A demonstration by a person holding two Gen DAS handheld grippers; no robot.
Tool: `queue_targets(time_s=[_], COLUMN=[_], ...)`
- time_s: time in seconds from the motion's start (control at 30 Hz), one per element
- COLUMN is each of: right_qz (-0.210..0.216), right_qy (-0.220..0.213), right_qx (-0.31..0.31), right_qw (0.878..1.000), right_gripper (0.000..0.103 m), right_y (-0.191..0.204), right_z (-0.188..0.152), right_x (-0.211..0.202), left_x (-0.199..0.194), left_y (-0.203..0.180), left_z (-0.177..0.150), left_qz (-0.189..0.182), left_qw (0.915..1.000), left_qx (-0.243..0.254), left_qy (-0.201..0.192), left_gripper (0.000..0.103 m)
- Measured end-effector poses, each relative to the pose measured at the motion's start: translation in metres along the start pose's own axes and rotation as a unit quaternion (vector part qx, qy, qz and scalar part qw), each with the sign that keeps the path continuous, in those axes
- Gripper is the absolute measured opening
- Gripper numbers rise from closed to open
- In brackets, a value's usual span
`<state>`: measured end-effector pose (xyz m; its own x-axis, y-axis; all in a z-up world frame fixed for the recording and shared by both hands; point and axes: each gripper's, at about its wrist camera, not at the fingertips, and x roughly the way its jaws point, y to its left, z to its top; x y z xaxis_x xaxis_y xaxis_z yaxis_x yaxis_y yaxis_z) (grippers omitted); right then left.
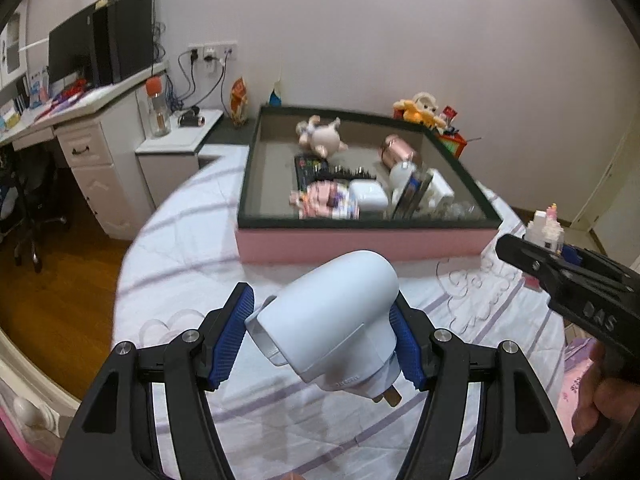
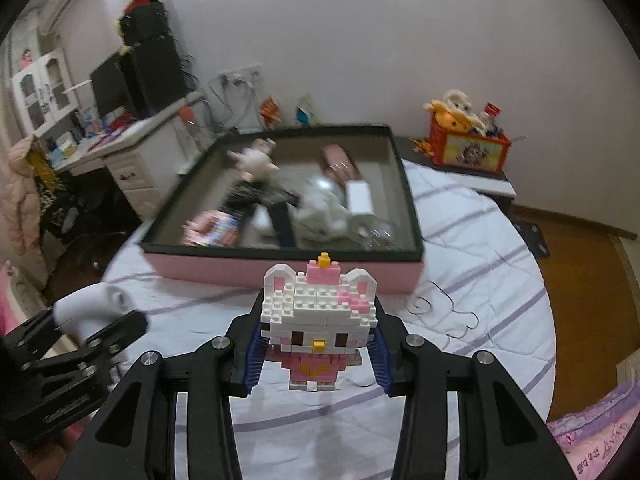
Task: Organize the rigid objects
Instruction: 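Carry the plug adapter and Hello Kitty figure into the pink box and release both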
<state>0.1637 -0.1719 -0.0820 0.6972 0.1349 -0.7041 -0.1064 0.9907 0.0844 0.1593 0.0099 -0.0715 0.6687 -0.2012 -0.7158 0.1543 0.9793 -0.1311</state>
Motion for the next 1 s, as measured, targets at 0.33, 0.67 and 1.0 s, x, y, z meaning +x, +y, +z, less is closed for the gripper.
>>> queue_targets(time_s=[0.33,0.67,1.0], right_qz=[0.037,0.038,0.039], right_qy=[-0.012,0.063,0.111], right_qx=[-0.039,0.013,0.036], right_qw=[0.998,0.997,0.992], right_gripper=[0.044,0.044,0.044], right_y=[0.016,-0.038,-0.070], right_z=[0.077,0.155,0.166], right_x=[-0.005,0.116,0.192], left_x=[0.004,0.103,0.188], left_y=[0.004,-0.012,-0.045], left_z=[0.091,0.161,0.167], left_qz=[-0.008,-0.017,-0.038], left_qw=[0.9995,0.9981,0.9929], left_qx=[0.025,0.041,0.057], left_qy=[-0.016,0.042,0.097], left_gripper=[0.066,0.066,0.066])
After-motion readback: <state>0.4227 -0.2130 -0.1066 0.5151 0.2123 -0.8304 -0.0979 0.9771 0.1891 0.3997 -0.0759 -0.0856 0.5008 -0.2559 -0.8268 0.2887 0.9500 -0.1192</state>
